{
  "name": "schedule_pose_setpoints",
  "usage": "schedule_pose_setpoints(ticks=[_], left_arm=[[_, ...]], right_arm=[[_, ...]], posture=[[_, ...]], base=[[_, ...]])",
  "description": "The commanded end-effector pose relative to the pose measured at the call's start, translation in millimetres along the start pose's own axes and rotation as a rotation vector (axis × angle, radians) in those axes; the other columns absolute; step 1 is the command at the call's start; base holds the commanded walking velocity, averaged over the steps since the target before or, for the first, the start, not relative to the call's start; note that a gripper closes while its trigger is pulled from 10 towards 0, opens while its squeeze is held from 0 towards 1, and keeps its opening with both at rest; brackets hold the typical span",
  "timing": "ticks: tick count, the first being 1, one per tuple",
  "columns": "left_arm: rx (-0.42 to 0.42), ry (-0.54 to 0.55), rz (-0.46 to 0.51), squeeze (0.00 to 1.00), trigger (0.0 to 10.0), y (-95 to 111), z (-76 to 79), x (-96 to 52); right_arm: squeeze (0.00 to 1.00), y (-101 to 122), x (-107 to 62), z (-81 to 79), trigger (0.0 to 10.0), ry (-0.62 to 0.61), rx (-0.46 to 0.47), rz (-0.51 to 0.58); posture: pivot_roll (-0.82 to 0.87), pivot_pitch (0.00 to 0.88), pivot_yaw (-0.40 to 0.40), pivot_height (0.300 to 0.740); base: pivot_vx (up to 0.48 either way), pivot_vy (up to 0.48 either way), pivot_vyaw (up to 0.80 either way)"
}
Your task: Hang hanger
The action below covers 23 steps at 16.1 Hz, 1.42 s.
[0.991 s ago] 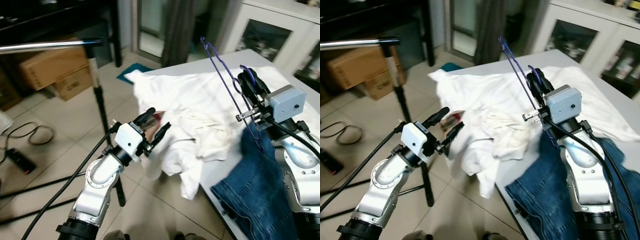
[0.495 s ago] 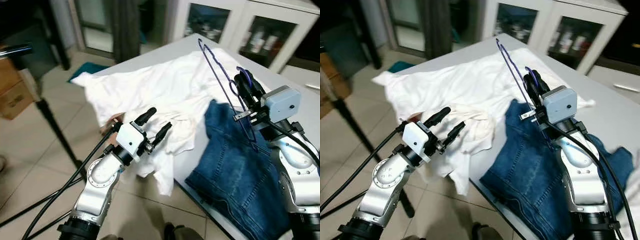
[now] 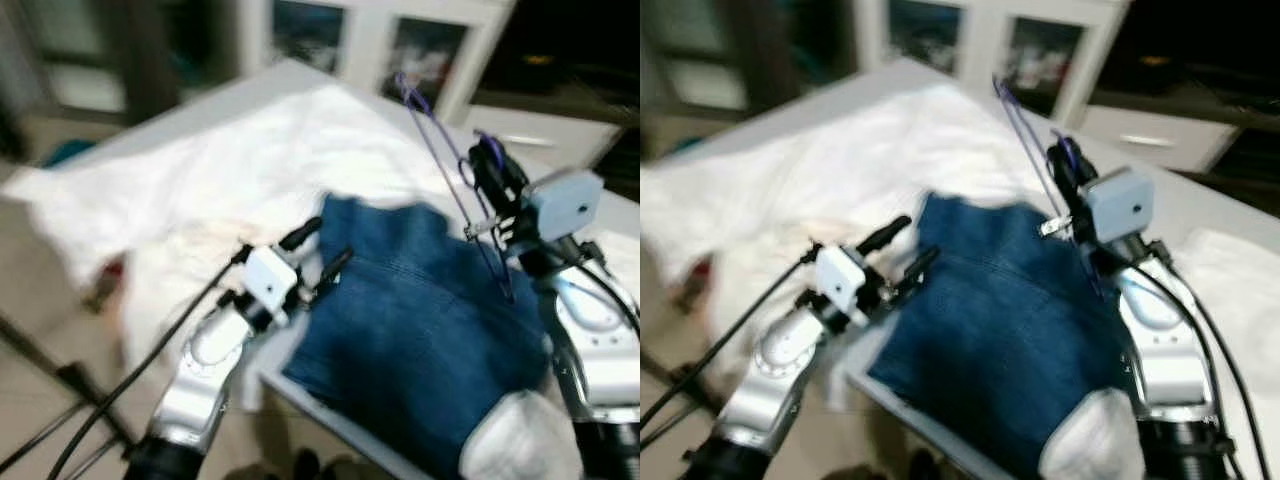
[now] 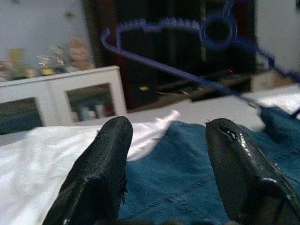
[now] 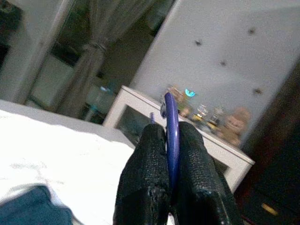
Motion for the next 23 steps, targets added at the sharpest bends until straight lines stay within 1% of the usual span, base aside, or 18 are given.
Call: schedule_pose_setpoints(ticks=[1, 4, 5, 7, 10, 11, 12, 13, 14, 15, 16, 17, 18, 19, 20, 21, 23], left_arm=[[0.005, -0.014, 0.007, 0.0, 10.0, 3, 2.7, 2.3], [0.015, -0.029, 0.005, 0.0, 10.0, 3, 4.5, 2.6], [0.033, -0.051, -0.002, 0.0, 10.0, 3, 6.0, 2.9], [0.094, -0.128, -0.032, 0.0, 10.0, 4, 8.9, 1.6], [0.176, -0.225, -0.11, 0.0, 10.0, 4, -2.5, -5.8], [0.206, -0.259, -0.149, 0.0, 10.0, 5, -9.7, -10.5], [0.242, -0.311, -0.214, 0.0, 10.0, 5, -19.5, -18.7], [0.271, -0.357, -0.278, 0.0, 10.0, 2, -25.5, -26.3], [0.29, -0.387, -0.32, 0.0, 10.0, -1, -28.9, -31.3], [0.296, -0.414, -0.357, 0.0, 10.0, -3, -32.5, -35.5], [0.284, -0.448, -0.398, 0.0, 10.0, -4, -34.3, -39.5], [0.274, -0.49, -0.434, 0.0, 10.0, -5, -33.8, -43.1], [0.278, -0.515, -0.45, 0.0, 10.0, -5, -33.9, -44.3], [0.3, -0.516, -0.436, 0.0, 10.0, -2, -35.2, -41.3], [0.303, -0.501, -0.407, 0.0, 10.0, 2, -36.7, -37.0], [0.26, -0.455, -0.35, 0.0, 10.0, 8, -37.3, -29.6], [0.244, -0.434, -0.335, 0.0, 10.0, 8, -36.6, -27.4]], right_arm=[[0.0, 4, -0.2, 3.0, 10.0, 0.001, -0.016, 0.016], [0.0, 6, -0.4, 2.7, 10.0, 0.002, -0.011, 0.019], [0.0, 6, -0.4, 3.4, 10.0, 0.0, -0.01, 0.019], [0.0, 6, -0.1, 4.8, 10.0, -0.004, -0.009, 0.017], [0.0, 5, 1.0, 6.6, 10.0, -0.002, -0.008, 0.012], [0.0, 5, 1.5, 6.9, 10.0, 0.003, -0.009, 0.011], [0.0, 4, 2.2, 6.6, 10.0, 0.021, -0.014, 0.009], [0.0, 5, 2.5, 6.4, 10.0, 0.039, -0.013, 0.011], [0.0, 5, 2.8, 6.6, 10.0, 0.049, -0.012, 0.013], [0.0, 6, 3.1, 7.3, 10.0, 0.06, -0.013, 0.016], [0.0, 6, 3.4, 8.1, 10.0, 0.069, -0.014, 0.019], [0.0, 7, 3.6, 8.6, 10.0, 0.077, -0.015, 0.02], [0.0, 7, 3.9, 8.9, 10.0, 0.084, -0.017, 0.021], [0.0, 7, 4.2, 9.0, 10.0, 0.091, -0.015, 0.023], [0.0, 8, 4.4, 8.8, 10.0, 0.096, -0.012, 0.026], [0.0, 4, 5.7, 8.2, 10.0, 0.082, 0.029, 0.001], [0.0, -3, 7.2, 5.4, 10.0, 0.072, 0.079, -0.038]], posture=[[0.04, 0.053, -0.056, 0.74], [0.04, 0.055, -0.055, 0.74], [0.04, 0.056, -0.056, 0.74], [0.04, 0.056, -0.058, 0.74], [0.04, 0.054, -0.063, 0.74], [0.04, 0.054, -0.065, 0.74], [0.04, 0.055, -0.067, 0.74], [0.04, 0.055, -0.068, 0.74], [0.04, 0.055, -0.07, 0.74], [0.04, 0.056, -0.072, 0.74], [0.04, 0.055, -0.074, 0.74], [0.04, 0.056, -0.074, 0.74], [0.04, 0.054, -0.075, 0.74], [0.03, 0.053, -0.075, 0.74], [0.03, 0.052, -0.074, 0.74], [0.03, 0.05, -0.075, 0.74], [0.03, 0.049, -0.074, 0.74]], base=[[0.0, 0.0, 0.0], [0.0, 0.0, 0.0], [0.0, 0.0, 0.0], [0.0, 0.0, 0.0], [0.0, 0.0, 0.0], [0.0, 0.0, 0.0], [0.0, 0.0, 0.0], [0.0, 0.0, 0.0], [0.0, 0.0, 0.0], [0.0, 0.0, 0.0], [0.0, 0.0, 0.0], [0.0, 0.0, 0.0], [0.0, 0.0, 0.0], [0.0, 0.0, 0.0], [0.0, 0.0, 0.0], [0.0, 0.0, 0.0], [0.0, 0.0, 0.0]])
Point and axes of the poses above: a point about 5 cm out from each wrist's last joint towards the gripper, its own x axis pointing out of the wrist towards the gripper, its own y axis along the axis of the wrist's last joint, z = x × y, the point moved 2 cm from there along x, pointing out of the wrist towards the gripper, and after that the axes turned 7 degrees about -x, right-handed, at the moved point
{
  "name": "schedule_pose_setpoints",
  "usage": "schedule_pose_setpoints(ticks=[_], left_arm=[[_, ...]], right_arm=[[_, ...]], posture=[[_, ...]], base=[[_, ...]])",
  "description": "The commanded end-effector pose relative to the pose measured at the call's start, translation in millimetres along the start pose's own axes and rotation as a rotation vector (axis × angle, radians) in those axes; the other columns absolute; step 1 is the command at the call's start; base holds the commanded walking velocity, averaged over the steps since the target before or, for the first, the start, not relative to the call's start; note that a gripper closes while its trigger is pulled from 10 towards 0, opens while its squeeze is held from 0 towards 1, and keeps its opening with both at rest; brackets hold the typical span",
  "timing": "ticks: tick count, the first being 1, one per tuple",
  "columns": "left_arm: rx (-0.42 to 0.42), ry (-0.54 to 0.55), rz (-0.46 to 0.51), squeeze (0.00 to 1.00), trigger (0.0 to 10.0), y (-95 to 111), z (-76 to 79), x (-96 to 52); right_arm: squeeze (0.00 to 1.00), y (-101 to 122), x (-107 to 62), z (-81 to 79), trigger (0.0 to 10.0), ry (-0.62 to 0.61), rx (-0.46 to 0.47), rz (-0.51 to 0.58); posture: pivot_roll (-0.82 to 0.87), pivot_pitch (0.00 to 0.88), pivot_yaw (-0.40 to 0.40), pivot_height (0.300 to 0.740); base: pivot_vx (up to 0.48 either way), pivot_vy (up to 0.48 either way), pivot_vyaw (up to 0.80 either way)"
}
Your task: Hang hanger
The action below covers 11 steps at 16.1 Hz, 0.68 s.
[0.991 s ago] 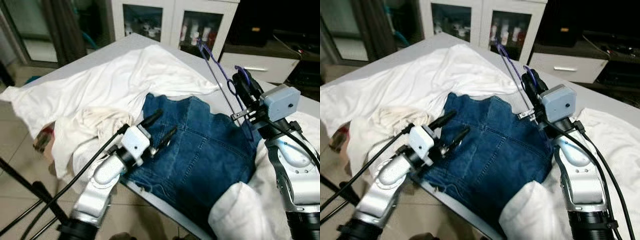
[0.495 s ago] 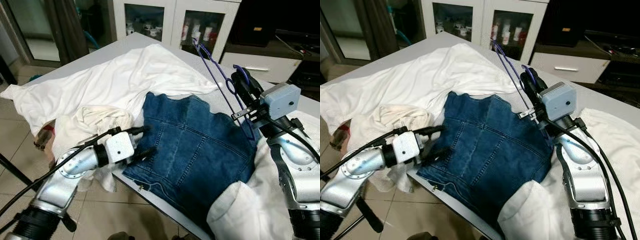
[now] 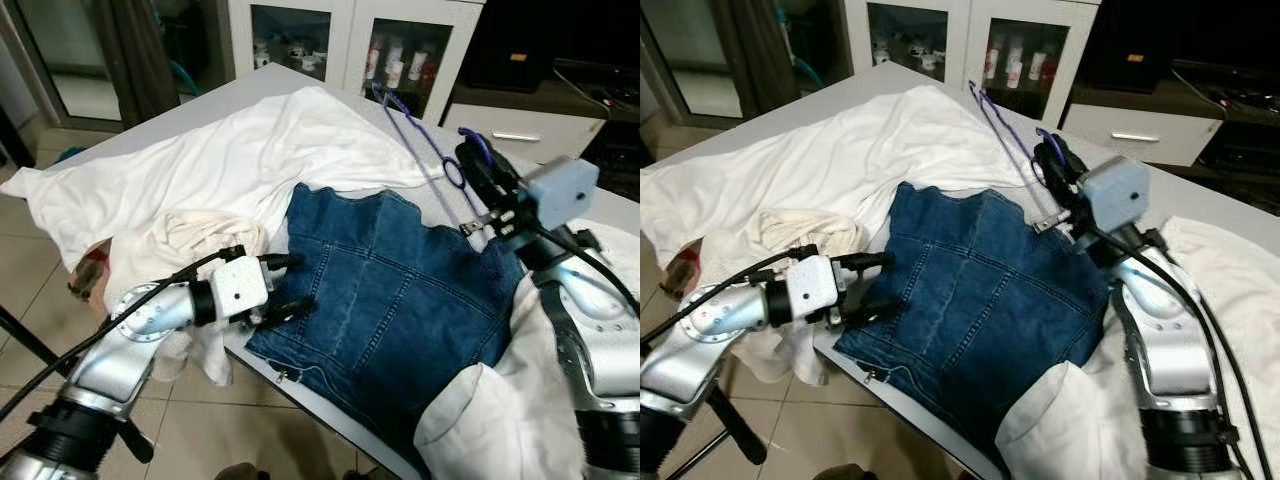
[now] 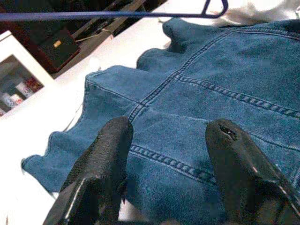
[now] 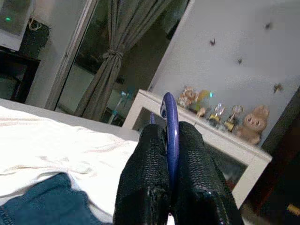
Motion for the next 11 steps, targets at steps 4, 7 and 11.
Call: schedule_pose_setpoints(ticks=[4, 7, 11], left_arm=[[-0.029, -0.044, -0.015, 0.0, 10.0, -5, 12.6, 1.9], [-0.139, 0.14, 0.159, 0.0, 10.0, 8, -0.5, 14.0], [-0.286, 0.382, 0.316, 0.0, 10.0, 17, -17.2, 15.4]], right_arm=[[0.0, -2, -1.1, -17.3, 10.0, 0.164, -0.042, -0.018], [0.0, -9, 11.3, 0.5, 10.0, 0.018, 0.02, -0.071], [0.0, -21, 10.5, -16.3, 10.0, 0.009, -0.012, -0.108]], posture=[[0.03, 0.052, -0.075, 0.74], [0.03, 0.053, -0.064, 0.74], [0.04, 0.046, -0.063, 0.74]], base=[[0.0, 0.0, 0.0], [0.0, 0.0, 0.0], [0.0, 0.0, 0.0]])
Point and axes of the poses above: a point about 5 cm out from each wrist's last joint towards the gripper, its own x axis pointing out of the wrist towards the gripper, its own y axis along the axis of the wrist's last joint, z = x × y, the point moved 2 cm from there along x, pointing out of the wrist towards the gripper, and after that the axes turned 7 degrees about -x, right-handed, at the moved point
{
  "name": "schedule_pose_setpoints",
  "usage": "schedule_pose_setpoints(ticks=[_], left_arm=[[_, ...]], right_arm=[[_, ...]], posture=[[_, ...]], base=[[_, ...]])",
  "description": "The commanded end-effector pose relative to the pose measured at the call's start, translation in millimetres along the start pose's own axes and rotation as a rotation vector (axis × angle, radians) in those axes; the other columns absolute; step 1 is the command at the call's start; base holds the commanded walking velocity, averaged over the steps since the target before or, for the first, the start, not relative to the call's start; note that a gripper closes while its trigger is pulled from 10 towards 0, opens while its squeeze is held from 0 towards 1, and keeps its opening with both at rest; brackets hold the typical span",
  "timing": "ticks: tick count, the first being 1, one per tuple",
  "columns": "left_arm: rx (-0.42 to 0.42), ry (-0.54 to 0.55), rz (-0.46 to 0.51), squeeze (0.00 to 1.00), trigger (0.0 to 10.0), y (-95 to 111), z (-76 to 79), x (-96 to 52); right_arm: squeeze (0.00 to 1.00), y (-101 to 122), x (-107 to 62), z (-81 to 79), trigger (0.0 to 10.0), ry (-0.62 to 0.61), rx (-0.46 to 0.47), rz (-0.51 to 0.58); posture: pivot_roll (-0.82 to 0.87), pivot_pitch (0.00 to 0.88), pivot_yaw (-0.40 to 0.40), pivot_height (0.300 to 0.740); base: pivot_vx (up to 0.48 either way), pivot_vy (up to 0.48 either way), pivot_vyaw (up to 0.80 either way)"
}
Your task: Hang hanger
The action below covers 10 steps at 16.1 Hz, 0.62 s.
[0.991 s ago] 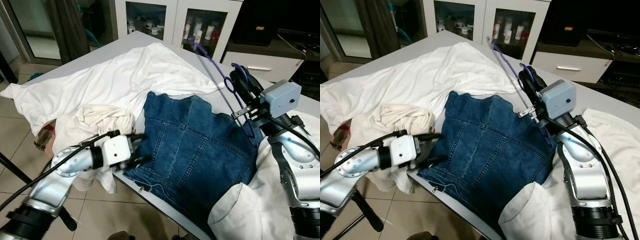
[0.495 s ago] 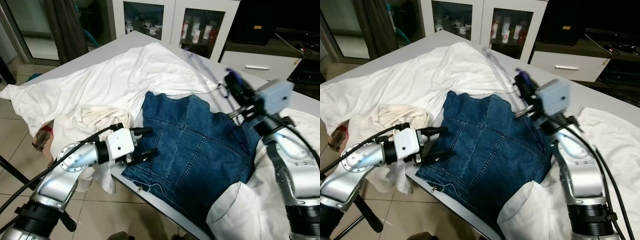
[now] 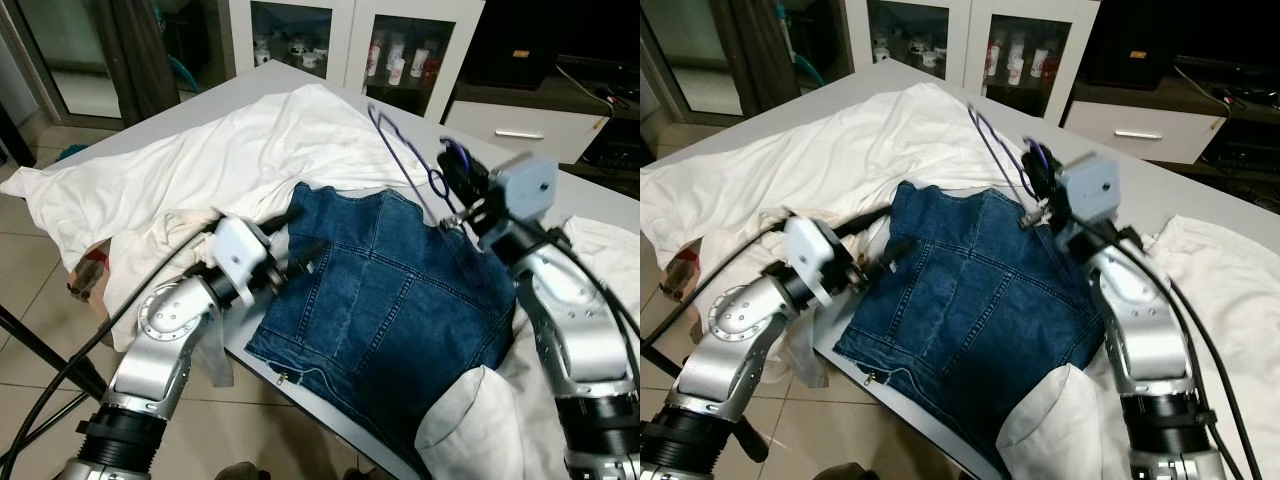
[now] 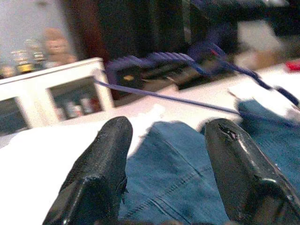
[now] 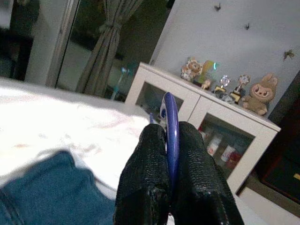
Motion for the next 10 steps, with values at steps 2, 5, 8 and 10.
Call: schedule_pose_setpoints(ticks=[2, 5, 8, 10], left_arm=[[-0.097, 0.101, 0.006, 0.0, 10.0, -9, -4.2, -2.3], [-0.194, 0.27, 0.031, 0.0, 10.0, -18, -14.0, -7.3], [-0.2, 0.336, 0.014, 0.0, 10.0, -25, -14.8, -8.4], [-0.171, 0.355, -0.014, 0.0, 10.0, -30, -11.4, -9.2]], right_arm=[[0.0, -2, -1.8, -14.0, 10.0, 0.053, -0.149, 0.003], [0.0, 0, -4.9, -8.0, 10.0, 0.005, -0.243, 0.031], [0.0, -5, -10.0, -1.9, 10.0, -0.051, -0.25, 0.016], [0.0, -14, -18.1, -1.1, 10.0, -0.122, -0.142, -0.016]], posture=[[0.04, 0.046, -0.063, 0.74], [0.05, 0.037, -0.066, 0.74], [0.05, 0.036, -0.069, 0.74], [0.05, 0.035, -0.071, 0.74]], base=[[0.0, 0.0, 0.0], [0.0, 0.0, 0.0], [0.0, 0.0, 0.0], [0.0, 0.0, 0.0]])
Point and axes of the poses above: a point about 5 cm out from each wrist's last joint towards the gripper, its own x axis pointing out of the wrist towards the gripper, its own y axis along the axis of the wrist's last joint, z = x × y, the point moved 2 cm from there along x, pointing out of the wrist towards the gripper, and after that the axes turned 7 degrees about -x, right-handed, at the moved point
